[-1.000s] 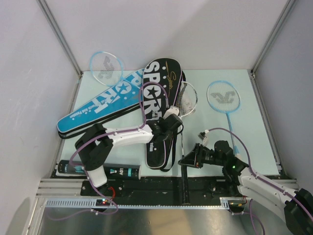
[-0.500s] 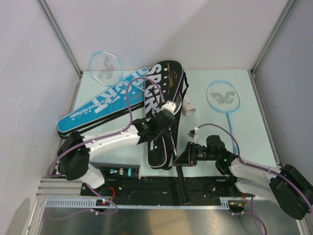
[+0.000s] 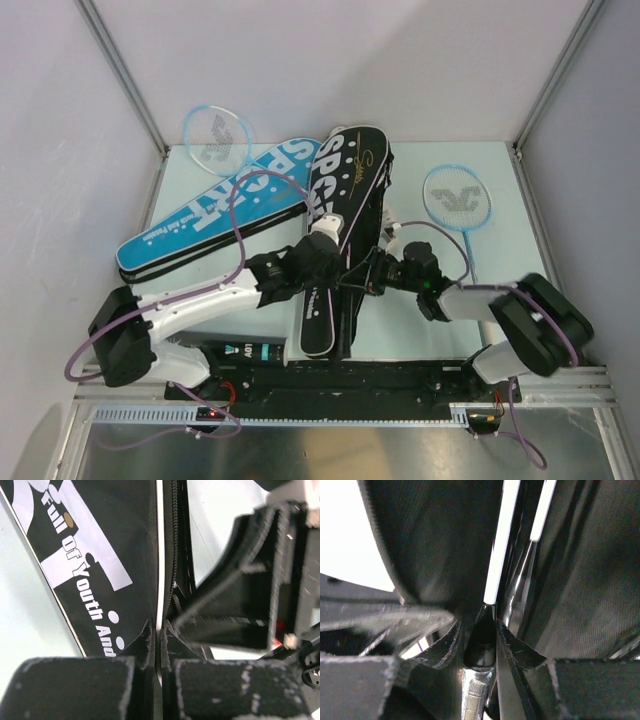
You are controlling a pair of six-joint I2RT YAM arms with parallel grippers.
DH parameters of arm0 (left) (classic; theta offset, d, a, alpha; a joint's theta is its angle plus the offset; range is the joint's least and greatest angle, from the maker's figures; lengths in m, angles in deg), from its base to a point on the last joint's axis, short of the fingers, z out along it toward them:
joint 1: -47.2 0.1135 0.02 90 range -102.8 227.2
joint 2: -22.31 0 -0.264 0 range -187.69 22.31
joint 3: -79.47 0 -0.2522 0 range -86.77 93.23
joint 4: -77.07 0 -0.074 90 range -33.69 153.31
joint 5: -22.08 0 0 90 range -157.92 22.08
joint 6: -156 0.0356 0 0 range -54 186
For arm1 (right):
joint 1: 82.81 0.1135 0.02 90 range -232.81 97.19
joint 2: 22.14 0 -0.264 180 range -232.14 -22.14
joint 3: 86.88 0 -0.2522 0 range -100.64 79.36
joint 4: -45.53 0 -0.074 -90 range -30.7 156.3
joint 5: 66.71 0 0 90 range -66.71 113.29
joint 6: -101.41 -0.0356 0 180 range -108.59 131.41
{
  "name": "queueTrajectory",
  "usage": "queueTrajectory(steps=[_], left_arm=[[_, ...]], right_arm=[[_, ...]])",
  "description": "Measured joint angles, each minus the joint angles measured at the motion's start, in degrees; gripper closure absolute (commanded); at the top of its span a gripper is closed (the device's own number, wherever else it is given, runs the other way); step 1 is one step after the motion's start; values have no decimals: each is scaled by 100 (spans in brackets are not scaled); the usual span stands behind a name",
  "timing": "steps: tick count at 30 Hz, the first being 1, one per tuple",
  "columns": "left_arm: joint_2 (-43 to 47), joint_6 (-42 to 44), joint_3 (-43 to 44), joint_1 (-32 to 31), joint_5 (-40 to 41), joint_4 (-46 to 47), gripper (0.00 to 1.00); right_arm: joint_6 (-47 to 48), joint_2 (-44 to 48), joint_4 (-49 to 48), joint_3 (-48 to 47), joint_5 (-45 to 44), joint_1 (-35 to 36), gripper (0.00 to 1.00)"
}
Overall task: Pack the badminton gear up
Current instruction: Place the racket in the racket bag.
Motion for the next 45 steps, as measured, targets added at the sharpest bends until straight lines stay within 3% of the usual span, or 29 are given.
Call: queueTrajectory(steps=[7,16,18,22,26,28,30,33,40,45], left_arm=[[588,-411,-520,31,-81,153,100],[649,-807,-614,122,-114,337,100],[649,-857,-632,142,-109,352,100],[640,-907,-651,153,-90,352,100],[608,-909,-693,153,-94,345,92],[610,-927,-710,160,-122,420,80],[612,-949,-726,164,-144,522,58],[614,-973,-732,190,-166,669,45],[614,-925,-866,192,-254,754,36],[616,-892,-957,326,-254,726,36]], right_arm=[[-297,-1438,-1167,-538,-35,-57,100],[-306,-2179,-1635,-907,-238,179,100],[-319,-2234,-1644,-955,-321,225,97],[-278,-2229,-1528,-1010,-651,396,73],[0,-1912,-809,-1078,-1169,599,50],[221,-1593,-184,-1086,-1464,651,41],[466,-1126,623,-1088,-1762,658,32],[728,-461,1639,-1099,-2076,638,27],[1008,654,3475,-1097,-2656,516,18],[1067,1222,3862,-894,-2774,308,9]])
